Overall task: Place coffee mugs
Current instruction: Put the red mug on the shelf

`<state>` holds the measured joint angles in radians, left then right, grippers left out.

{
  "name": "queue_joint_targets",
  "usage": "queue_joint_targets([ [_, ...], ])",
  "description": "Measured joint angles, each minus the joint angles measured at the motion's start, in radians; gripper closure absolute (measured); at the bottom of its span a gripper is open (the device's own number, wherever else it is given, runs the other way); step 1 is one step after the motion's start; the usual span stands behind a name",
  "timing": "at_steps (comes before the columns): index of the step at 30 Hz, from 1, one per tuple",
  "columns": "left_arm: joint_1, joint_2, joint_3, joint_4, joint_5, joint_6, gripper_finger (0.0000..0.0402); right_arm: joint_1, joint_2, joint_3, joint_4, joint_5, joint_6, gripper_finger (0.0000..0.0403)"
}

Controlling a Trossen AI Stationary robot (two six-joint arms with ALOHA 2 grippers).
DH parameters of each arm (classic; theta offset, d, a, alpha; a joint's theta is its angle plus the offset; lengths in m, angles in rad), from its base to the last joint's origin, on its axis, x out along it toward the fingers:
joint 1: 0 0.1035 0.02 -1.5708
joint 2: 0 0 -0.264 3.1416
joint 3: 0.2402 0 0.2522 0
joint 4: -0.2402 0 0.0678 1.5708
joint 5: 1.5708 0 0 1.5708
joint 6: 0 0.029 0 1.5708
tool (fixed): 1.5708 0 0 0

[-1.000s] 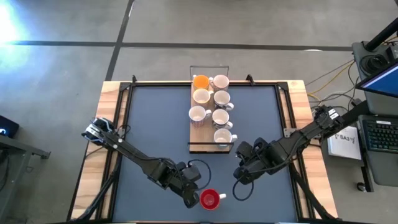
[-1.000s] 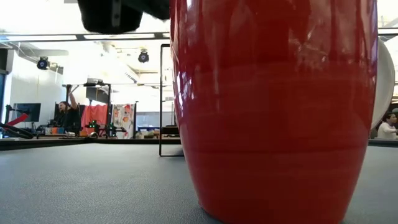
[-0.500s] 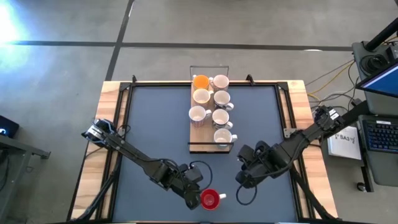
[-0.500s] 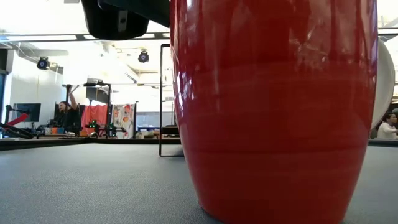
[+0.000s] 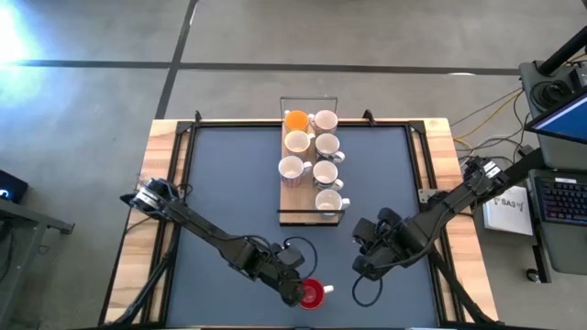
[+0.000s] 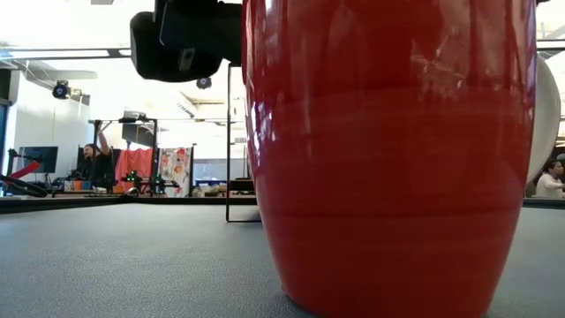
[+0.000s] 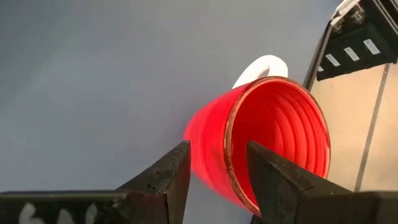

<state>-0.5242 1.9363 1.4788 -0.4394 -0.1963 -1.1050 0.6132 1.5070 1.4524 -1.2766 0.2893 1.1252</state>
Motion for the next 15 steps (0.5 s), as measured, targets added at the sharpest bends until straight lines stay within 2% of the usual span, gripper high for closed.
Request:
queue_joint_targets([
  [10,0.006,0.033,0.000,-0.013,0.005,-0.025,0.0266,0.003,0.000,-0.125,0.011,-0.005,0.067,0.0306],
  [15,0.012,0.044,0.000,-0.019,0.013,-0.030,0.0287,0.003,0.000,-0.149,0.029,-0.020,0.087,0.0306],
])
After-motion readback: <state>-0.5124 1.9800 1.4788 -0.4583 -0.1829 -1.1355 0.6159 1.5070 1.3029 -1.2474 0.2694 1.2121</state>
